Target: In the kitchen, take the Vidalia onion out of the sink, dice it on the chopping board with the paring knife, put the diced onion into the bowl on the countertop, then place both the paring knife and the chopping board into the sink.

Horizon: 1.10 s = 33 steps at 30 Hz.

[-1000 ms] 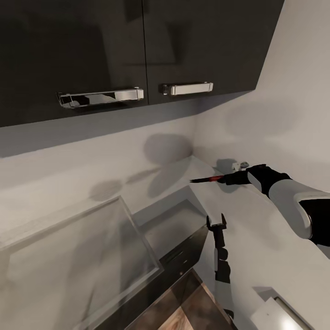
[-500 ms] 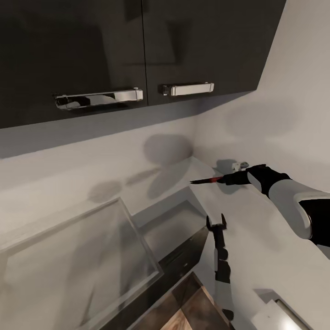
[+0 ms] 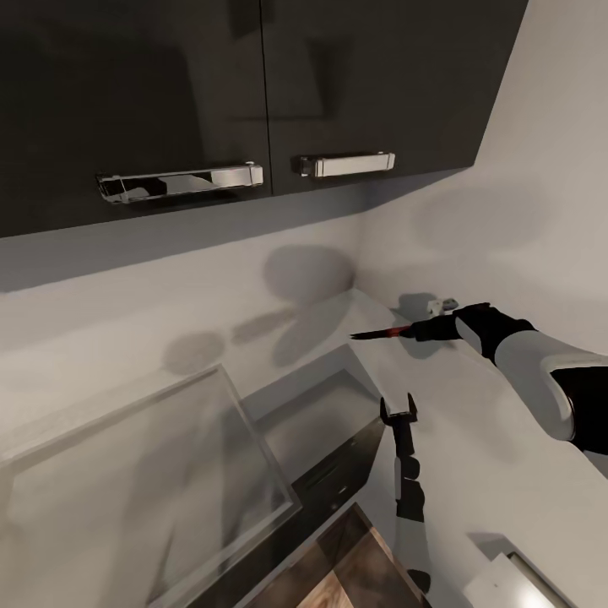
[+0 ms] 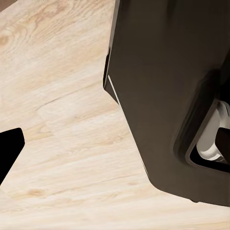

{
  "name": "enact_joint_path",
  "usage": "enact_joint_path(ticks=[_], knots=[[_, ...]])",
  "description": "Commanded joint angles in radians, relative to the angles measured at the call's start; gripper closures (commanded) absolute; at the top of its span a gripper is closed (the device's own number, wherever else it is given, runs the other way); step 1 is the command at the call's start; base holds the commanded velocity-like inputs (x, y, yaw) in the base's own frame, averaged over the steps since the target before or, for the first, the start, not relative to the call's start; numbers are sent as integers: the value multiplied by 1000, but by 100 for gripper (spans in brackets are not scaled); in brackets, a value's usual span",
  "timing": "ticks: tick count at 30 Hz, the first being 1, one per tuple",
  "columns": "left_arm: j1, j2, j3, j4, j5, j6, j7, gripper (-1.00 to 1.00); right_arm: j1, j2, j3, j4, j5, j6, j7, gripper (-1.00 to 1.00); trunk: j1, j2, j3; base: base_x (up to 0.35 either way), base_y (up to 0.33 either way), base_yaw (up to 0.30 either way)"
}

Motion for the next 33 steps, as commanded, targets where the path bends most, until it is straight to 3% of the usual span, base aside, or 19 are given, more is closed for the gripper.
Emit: enact_joint_path(ticks=[1,9,18,33], knots=[[-2,-1,-4,4,7,-8,1,-100,0,0,3,-2,7,4,6,-100,1,-2,-2,0,0,0],[-2,-1,-5,4,7,-8,1,-100,10,-1,3,-2,13,3,6,-100,1,-2,-2,0,0,0],[-1,0,-4,4,7,-9,1,-100,12,10,5,-1,70,-19,7,-100,1,-2,-2,0,0,0],[-1,-1,-4,4,7,-11,1,-100,28,17,6,-1,100,-41,6,-100,1,-2,-2,26,0,0]])
